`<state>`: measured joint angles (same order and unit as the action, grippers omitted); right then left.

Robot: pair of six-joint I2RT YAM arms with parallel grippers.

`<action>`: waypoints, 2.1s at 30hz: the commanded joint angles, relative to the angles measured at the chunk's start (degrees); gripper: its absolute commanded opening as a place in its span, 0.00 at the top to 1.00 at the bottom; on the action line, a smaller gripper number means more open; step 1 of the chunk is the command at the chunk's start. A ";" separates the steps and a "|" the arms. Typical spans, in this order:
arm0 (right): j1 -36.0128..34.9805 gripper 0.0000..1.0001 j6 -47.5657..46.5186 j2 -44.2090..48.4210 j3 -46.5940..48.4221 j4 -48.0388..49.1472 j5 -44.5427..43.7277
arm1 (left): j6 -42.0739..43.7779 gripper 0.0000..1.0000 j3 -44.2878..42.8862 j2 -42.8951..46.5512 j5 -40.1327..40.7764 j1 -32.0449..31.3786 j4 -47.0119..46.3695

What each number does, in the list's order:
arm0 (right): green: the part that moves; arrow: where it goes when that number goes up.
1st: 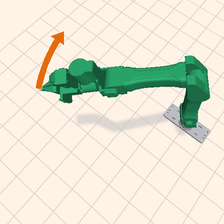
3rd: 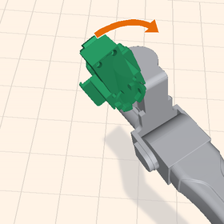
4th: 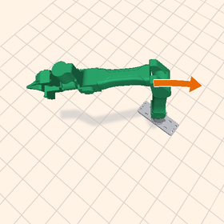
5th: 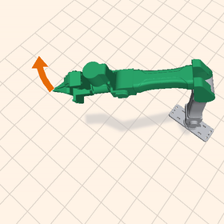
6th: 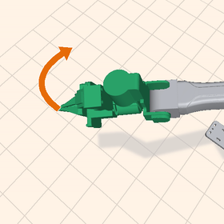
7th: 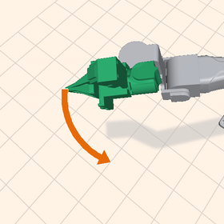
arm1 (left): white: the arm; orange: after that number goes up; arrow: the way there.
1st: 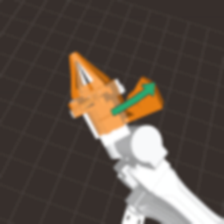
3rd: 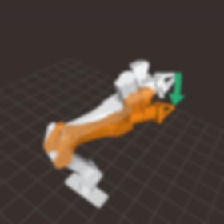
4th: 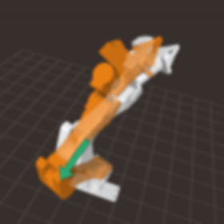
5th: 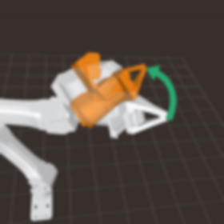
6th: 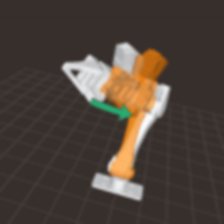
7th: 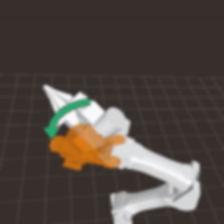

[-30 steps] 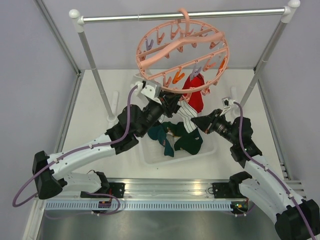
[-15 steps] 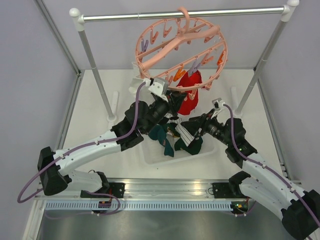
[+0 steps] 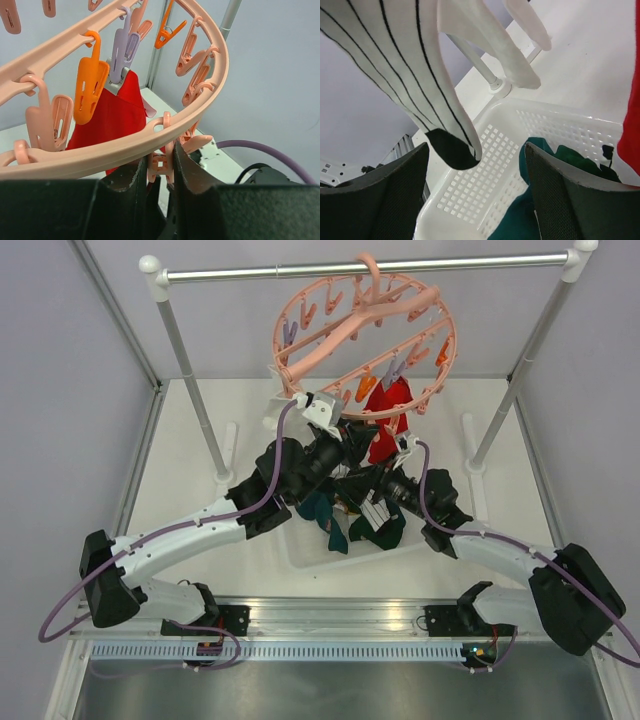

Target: Remove the socks clipped to the hanger

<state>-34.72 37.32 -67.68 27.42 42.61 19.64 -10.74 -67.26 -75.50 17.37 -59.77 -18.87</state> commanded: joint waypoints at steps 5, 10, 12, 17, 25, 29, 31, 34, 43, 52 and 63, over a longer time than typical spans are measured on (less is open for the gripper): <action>-0.17 0.18 5.04 -5.97 0.88 19.24 0.14 | -1.91 0.98 -3.22 -0.87 -2.25 -0.35 0.06; -0.17 0.18 10.74 -11.06 0.27 28.83 0.40 | -2.61 0.98 -3.31 -1.40 -2.42 -0.44 0.06; -0.17 0.19 12.15 -13.08 0.00 32.44 0.49 | -2.70 0.98 -3.40 -1.57 -2.51 -0.44 0.06; -0.17 0.24 14.09 -15.11 -0.79 36.84 -0.65 | -2.97 0.98 -3.40 -1.66 -3.04 -0.52 0.06; -0.08 0.76 14.01 -13.88 -1.31 36.49 -1.53 | -3.85 0.98 -2.96 -1.49 -3.83 -0.61 0.06; -0.09 0.95 13.75 -11.17 -2.54 34.92 -2.32 | -3.85 0.98 -2.61 -0.96 -4.18 -0.61 0.50; -0.17 0.99 12.78 -9.67 -3.16 33.07 -3.11 | -3.85 0.98 -2.35 -0.43 -4.71 -0.61 0.85; -0.17 0.99 11.38 -6.59 -3.78 28.94 -4.16 | -3.67 0.91 -2.17 0.53 -6.37 -0.70 1.99; -0.08 0.99 8.03 -1.58 -3.08 18.74 -4.08 | -2.00 0.56 3.80 6.77 -11.21 -0.70 4.98; 0.00 0.99 5.66 -1.40 0.97 10.49 -0.65 | 1.60 0.44 7.84 13.36 -14.46 -0.70 10.52; -0.17 0.99 4.17 -0.35 2.02 7.58 -1.36 | 0.37 0.45 12.77 22.94 -6.13 -0.70 15.09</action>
<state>-34.72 43.18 -69.38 27.29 50.04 18.09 -11.49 -54.98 -55.05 6.09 -60.25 -5.78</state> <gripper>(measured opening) 0.014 0.556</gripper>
